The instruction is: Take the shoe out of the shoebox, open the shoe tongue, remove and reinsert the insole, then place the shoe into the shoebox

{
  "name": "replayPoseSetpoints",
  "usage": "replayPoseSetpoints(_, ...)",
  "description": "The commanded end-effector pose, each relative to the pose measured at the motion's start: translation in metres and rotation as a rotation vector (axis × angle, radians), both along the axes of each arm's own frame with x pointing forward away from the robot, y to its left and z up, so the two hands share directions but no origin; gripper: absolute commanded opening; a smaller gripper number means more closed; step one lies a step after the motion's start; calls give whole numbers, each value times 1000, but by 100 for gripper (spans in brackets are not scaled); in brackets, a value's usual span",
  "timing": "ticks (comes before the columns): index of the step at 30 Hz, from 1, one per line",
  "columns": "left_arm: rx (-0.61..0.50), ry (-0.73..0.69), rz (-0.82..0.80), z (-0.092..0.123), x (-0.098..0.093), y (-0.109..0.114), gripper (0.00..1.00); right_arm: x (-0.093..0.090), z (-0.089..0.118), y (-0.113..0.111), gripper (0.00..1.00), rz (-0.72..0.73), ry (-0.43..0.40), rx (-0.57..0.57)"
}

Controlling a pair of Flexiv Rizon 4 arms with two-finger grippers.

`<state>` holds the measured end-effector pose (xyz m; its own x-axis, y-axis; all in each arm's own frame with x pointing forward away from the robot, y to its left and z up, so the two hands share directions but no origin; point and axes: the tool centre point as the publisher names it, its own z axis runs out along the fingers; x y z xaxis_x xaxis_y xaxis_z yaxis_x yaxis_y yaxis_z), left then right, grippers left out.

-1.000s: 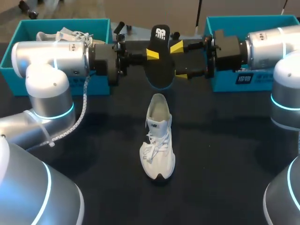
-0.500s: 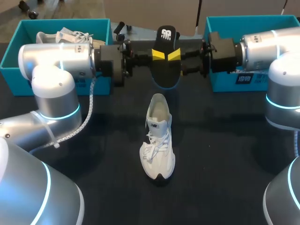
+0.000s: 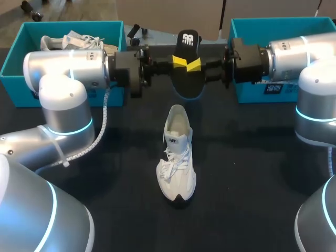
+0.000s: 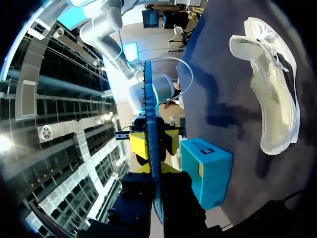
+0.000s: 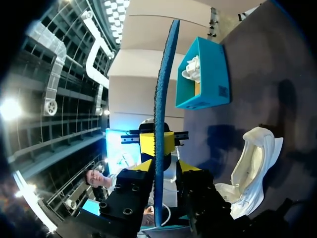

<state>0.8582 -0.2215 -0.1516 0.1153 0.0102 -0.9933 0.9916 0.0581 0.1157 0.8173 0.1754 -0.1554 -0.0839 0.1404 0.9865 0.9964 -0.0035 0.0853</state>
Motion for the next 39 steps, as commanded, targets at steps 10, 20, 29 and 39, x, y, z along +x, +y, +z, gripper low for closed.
replayPoseSetpoints(10, -4, 14, -1, 0, 0, -2, 45, 4, -2, 5, 0, -4, -19, 15)
replayPoseSetpoints(20, 24, 56, 8, 0, 5, 10, 100, 8, 0, 3, 0, -12, -35, 8)
replayPoseSetpoints(29, 115, 163, 3, -8, 9, 39, 100, 12, -2, -1, 0, -45, -84, -10)
replayPoseSetpoints(39, 168, 413, 67, -12, 6, 59, 100, 13, -3, -6, 0, -103, -225, -29)
